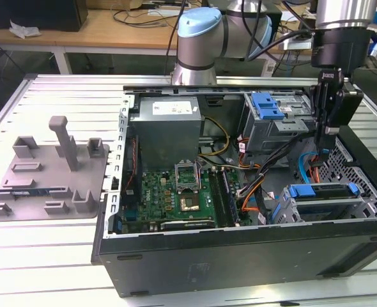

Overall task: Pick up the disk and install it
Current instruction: 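Insert the first disk wire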

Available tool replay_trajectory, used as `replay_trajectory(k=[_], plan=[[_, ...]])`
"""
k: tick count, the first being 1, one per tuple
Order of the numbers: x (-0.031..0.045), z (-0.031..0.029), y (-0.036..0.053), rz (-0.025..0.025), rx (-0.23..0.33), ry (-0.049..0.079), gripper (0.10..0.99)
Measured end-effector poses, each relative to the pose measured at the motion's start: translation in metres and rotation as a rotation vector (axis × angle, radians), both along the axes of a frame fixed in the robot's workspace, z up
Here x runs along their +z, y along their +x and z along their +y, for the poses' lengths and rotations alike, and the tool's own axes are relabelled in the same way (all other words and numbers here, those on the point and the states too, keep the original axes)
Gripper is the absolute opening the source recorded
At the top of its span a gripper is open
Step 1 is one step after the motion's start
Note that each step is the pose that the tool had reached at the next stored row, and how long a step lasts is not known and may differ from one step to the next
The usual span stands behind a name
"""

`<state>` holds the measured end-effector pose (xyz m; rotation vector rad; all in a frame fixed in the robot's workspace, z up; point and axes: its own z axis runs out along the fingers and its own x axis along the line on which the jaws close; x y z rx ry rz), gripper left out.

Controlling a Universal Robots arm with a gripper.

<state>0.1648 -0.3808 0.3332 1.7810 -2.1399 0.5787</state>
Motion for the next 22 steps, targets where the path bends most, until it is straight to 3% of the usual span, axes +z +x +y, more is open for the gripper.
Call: replay_trajectory(k=[13,14,15,22], plan=[[-0.0036,0.0035,-0.0006,0.0,0.0,-0.022,0.29],[-0.0039,0.0035,-0.0006,0.0,0.0,-0.023,0.275],[-0.0046,0.0035,-0.0006,0.0,0.0,-0.027,0.169],[-0.0051,0.0033,-0.0006,0.0,0.0,-0.028,0.169]])
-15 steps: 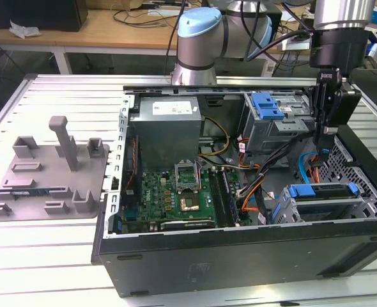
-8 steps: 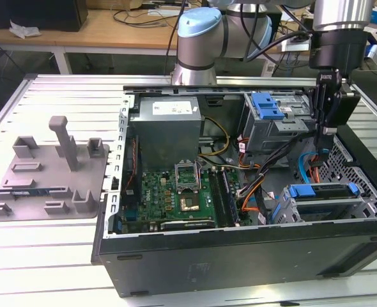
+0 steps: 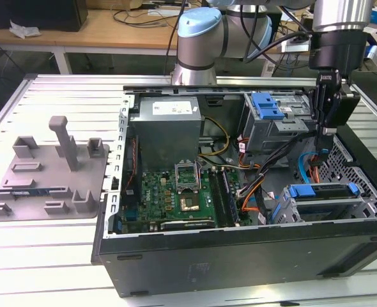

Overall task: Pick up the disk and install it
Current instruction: 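Insert the first disk wire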

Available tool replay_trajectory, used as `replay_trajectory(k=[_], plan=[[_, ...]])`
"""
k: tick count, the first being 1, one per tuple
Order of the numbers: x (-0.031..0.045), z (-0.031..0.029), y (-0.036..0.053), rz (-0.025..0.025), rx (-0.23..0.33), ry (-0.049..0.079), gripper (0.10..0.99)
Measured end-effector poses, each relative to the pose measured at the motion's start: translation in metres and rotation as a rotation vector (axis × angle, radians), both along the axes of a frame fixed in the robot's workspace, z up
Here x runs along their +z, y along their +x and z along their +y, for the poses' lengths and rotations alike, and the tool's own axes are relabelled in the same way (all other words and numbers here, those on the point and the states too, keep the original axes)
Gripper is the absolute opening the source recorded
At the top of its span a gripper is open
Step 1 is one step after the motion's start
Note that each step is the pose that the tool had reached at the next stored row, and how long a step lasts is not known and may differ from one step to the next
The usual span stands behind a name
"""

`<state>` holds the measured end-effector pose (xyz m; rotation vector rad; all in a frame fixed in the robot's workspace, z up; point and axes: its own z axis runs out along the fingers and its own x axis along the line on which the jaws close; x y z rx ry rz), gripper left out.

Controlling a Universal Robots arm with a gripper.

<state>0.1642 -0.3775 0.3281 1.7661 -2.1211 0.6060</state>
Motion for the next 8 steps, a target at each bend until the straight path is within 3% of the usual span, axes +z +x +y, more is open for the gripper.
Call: replay_trajectory(k=[2,4,6,8], plan=[[0.0014,-0.0023,0.0,0.0,0.0,0.007,0.169],[0.007,-0.0067,0.0,0.0,0.0,0.028,0.169],[0.0108,-0.011,0.0,0.0,0.0,0.04,0.169],[0.0115,-0.0169,0.0,0.0,0.0,0.044,0.169]])
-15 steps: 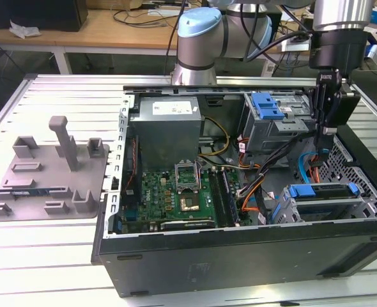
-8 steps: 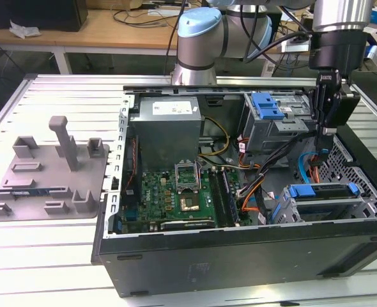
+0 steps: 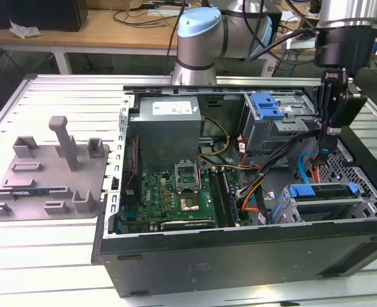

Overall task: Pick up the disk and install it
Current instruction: 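Insert the first disk wire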

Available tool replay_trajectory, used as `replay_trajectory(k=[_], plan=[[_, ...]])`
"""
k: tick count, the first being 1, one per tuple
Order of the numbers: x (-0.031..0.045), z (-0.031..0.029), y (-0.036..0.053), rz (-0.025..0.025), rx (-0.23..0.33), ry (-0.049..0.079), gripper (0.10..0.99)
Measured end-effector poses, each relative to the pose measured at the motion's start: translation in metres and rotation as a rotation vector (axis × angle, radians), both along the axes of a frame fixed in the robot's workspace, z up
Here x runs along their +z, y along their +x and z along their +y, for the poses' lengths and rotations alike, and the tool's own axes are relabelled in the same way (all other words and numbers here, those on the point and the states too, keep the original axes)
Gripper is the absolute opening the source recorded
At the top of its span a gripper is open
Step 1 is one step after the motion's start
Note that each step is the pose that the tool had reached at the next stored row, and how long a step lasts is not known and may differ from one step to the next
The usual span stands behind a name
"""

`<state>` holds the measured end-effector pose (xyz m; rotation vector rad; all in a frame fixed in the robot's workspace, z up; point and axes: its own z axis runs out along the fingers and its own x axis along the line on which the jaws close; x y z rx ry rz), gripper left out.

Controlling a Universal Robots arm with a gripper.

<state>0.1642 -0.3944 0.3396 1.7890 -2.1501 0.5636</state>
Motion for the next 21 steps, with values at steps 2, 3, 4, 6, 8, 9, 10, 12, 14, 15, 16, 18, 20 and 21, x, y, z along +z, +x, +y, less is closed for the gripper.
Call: replay_trajectory(k=[2,3,4,6,8,9,10,12,14,15,16,18,20,21], plan=[[0.0,-0.0072,0.0,0.0,0.0,0.006,0.169],[0.0,-0.0101,0.0,0.0,0.0,0.01,0.169],[0.0,-0.0136,0.0,0.0,0.0,0.014,0.169],[0.0,-0.0192,0.0001,0.0,0.0,0.023,0.169],[0.0,-0.0247,0.0001,0.0,0.0,0.036,0.169],[0.0001,-0.027,0.0,0.0,0.0,0.044,0.169],[0.0001,-0.0287,0.0001,-0.0001,0.0,0.051,0.169],[0.0002,-0.0324,0.0001,0.0,0.0,0.069,0.169],[0.001,-0.0355,0.0001,-0.0002,0.001,0.092,0.169],[0.0014,-0.0363,0.0,-0.0002,0.001,0.102,0.169],[0.0018,-0.0369,0.0,-0.0002,0.002,0.111,0.169],[0.0021,-0.0375,-0.0002,0.0008,0.019,0.126,0.169],[0.0024,-0.0375,-0.0002,0.0027,0.049,0.126,0.169],[0.0024,-0.0376,-0.0002,0.0035,0.063,0.126,0.169]])
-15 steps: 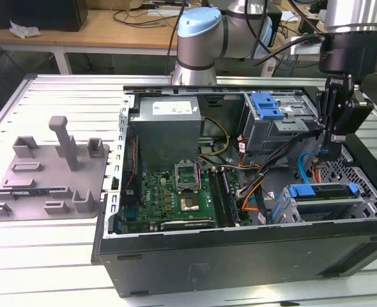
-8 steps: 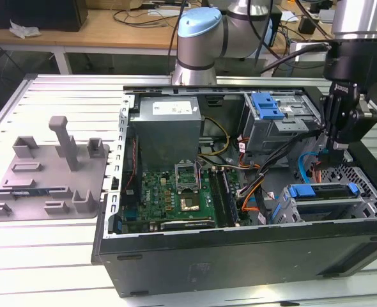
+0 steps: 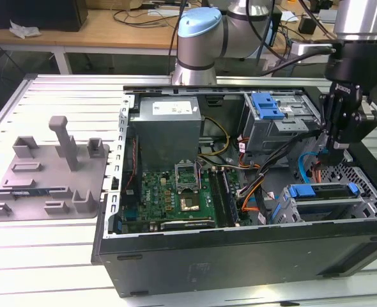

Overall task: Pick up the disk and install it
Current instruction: 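Insert the first disk wire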

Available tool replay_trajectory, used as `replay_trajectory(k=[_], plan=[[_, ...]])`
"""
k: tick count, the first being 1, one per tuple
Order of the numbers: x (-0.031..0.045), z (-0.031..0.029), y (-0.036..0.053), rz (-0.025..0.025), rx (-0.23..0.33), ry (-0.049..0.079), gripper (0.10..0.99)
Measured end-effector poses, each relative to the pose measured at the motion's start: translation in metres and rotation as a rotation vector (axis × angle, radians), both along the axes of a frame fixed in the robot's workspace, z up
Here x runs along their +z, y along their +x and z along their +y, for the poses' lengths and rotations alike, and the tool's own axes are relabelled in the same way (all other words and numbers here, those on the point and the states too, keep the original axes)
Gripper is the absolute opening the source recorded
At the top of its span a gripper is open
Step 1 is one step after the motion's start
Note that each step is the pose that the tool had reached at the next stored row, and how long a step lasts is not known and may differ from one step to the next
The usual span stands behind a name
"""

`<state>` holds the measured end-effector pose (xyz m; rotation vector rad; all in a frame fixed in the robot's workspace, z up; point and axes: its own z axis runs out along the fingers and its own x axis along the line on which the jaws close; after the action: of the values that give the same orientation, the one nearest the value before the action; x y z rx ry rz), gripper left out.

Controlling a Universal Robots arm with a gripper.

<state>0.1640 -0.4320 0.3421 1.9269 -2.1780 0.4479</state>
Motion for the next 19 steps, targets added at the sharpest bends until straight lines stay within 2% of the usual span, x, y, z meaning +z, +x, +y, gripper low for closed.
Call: replay_trajectory(k=[3,6,8,13,16,19], plan=[[0.0001,-0.0002,-0.0007,0.0001,0.024,0.003,0.169],[0.0006,-0.0003,-0.0014,0.0024,0.037,0.014,0.169],[0.0035,-0.0007,-0.0014,0.0025,0.044,0.022,0.169],[0.0074,-0.0069,-0.0014,0.0024,0.046,0.047,0.169],[0.0084,-0.0115,-0.0015,0.0019,0.046,0.068,0.169],[0.0084,-0.0167,-0.0014,0.0016,0.047,0.081,0.169]])
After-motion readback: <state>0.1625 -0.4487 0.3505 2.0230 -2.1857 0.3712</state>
